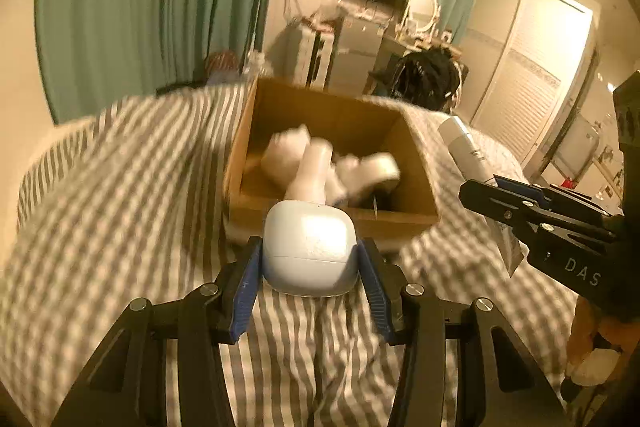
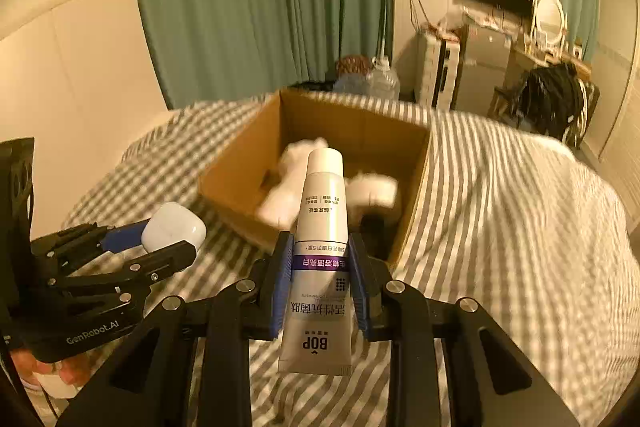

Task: Organize objects
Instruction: 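Carry the tube and earbud case over the box and open both tools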

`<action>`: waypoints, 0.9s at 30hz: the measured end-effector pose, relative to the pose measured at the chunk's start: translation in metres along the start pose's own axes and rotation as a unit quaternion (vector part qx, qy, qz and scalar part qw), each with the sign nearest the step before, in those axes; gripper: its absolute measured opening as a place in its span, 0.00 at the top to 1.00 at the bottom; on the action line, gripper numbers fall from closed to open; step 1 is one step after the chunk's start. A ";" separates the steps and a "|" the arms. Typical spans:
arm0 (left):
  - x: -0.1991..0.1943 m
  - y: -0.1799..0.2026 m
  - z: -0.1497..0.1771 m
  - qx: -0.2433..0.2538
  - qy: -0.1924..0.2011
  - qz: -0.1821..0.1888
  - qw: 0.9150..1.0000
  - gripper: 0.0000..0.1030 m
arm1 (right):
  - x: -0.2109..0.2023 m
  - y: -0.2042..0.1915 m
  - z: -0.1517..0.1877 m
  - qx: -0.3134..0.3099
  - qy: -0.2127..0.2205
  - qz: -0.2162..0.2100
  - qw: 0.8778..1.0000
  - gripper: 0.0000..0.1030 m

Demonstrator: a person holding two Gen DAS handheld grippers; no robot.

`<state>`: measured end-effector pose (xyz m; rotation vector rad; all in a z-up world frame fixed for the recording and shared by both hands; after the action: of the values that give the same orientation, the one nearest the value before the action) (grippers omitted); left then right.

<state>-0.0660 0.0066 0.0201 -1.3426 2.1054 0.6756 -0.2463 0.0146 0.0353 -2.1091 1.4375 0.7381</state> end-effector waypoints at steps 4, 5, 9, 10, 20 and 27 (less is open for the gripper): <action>0.003 0.002 -0.040 0.006 0.024 -0.002 1.000 0.53 | -0.001 0.005 -0.036 -0.002 0.020 -0.008 1.000 0.74; 0.006 0.004 -0.049 0.011 0.028 -0.006 1.000 0.53 | 0.002 0.008 -0.047 -0.003 0.023 -0.010 1.000 0.74; 0.027 0.007 -0.085 0.024 0.035 -0.013 0.999 0.53 | 0.029 0.022 -0.083 0.008 0.009 -0.024 1.000 0.74; 0.036 0.008 -0.094 0.025 0.034 -0.014 0.999 0.53 | 0.038 0.027 -0.088 0.015 0.004 -0.026 1.000 0.74; 0.119 0.010 -0.090 0.068 -0.008 -0.037 0.997 0.53 | 0.123 0.071 -0.092 0.054 -0.064 -0.021 0.996 0.74; 0.141 0.011 -0.074 0.076 -0.034 -0.053 0.995 0.53 | 0.148 0.075 -0.081 0.063 -0.085 -0.023 0.994 0.74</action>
<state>-0.1391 -0.1298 -0.0209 -1.3175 1.9756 0.4989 -0.2582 -0.1638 -0.0098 -1.9276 1.3055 0.7688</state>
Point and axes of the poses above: each gripper's, at about its wrist camera, not at the fingertips, and x roughly the way its jaws point, y to its right, z to its underside, the point moved 3 cm from there along x, roughly the way its jaws point, and after that the axes turned 4 degrees about -z, right-handed, at the moved point
